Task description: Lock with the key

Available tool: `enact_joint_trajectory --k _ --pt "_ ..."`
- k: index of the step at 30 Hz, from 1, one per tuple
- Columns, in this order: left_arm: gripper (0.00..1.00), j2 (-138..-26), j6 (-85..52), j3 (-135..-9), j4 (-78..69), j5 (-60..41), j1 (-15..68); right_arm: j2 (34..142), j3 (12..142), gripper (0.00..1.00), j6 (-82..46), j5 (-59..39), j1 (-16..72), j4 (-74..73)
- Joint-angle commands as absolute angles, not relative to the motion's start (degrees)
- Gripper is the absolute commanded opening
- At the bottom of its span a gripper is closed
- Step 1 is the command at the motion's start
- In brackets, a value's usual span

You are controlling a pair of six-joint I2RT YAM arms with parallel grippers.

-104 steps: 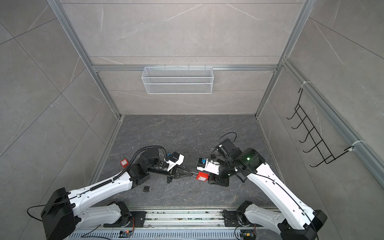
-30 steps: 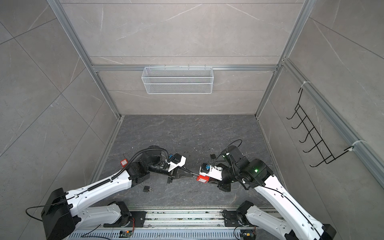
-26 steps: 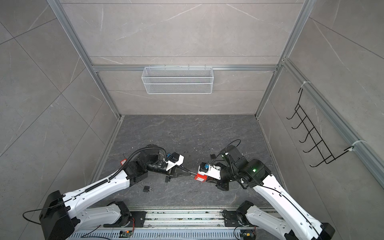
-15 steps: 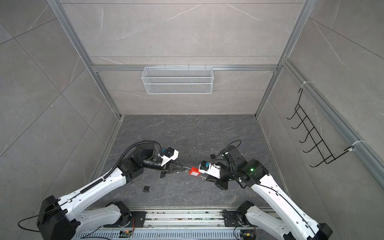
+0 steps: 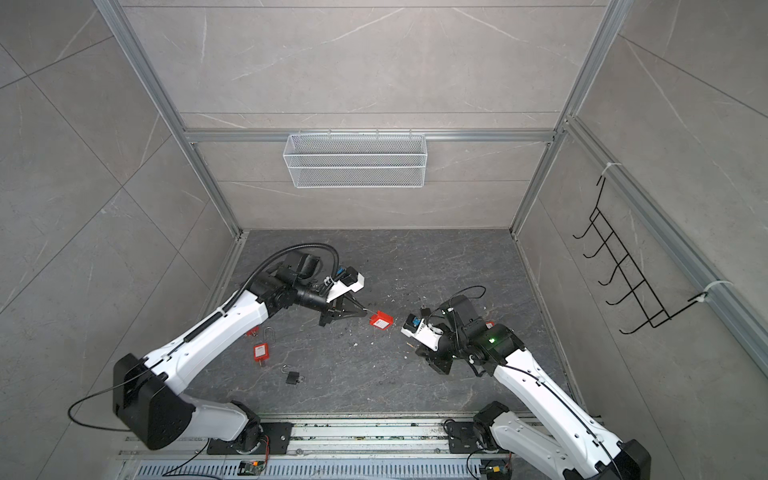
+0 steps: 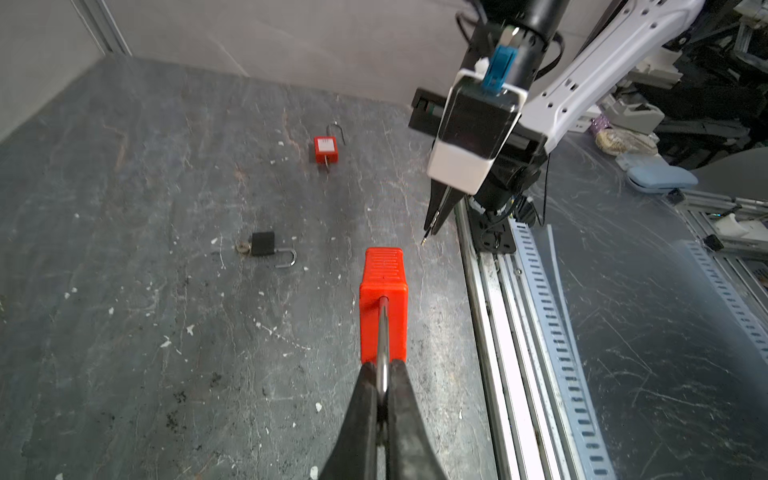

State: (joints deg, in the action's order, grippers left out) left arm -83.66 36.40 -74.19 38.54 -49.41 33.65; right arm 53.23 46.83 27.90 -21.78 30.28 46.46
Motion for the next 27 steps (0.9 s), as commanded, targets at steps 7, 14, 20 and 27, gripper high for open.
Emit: enact_joint_trajectory --k 7,14,20,27 --pt "0.0 -100.0 45.6 -90.5 58.9 -36.3 33.7 54.3 43.9 0.0 24.2 -18.3 29.5 38.7" --pt "0.0 -110.3 47.0 -99.8 65.6 -28.8 35.0 56.8 43.5 0.0 25.5 -19.2 28.5 37.7" --pt "0.0 -114.3 46.5 -102.5 65.8 -25.4 37.1 57.3 42.5 0.0 26.1 -19.3 28.2 36.6" --pt "0.0 -115.4 44.5 -101.2 63.2 -20.1 39.7 58.3 42.4 0.0 26.5 -19.2 27.9 36.3"
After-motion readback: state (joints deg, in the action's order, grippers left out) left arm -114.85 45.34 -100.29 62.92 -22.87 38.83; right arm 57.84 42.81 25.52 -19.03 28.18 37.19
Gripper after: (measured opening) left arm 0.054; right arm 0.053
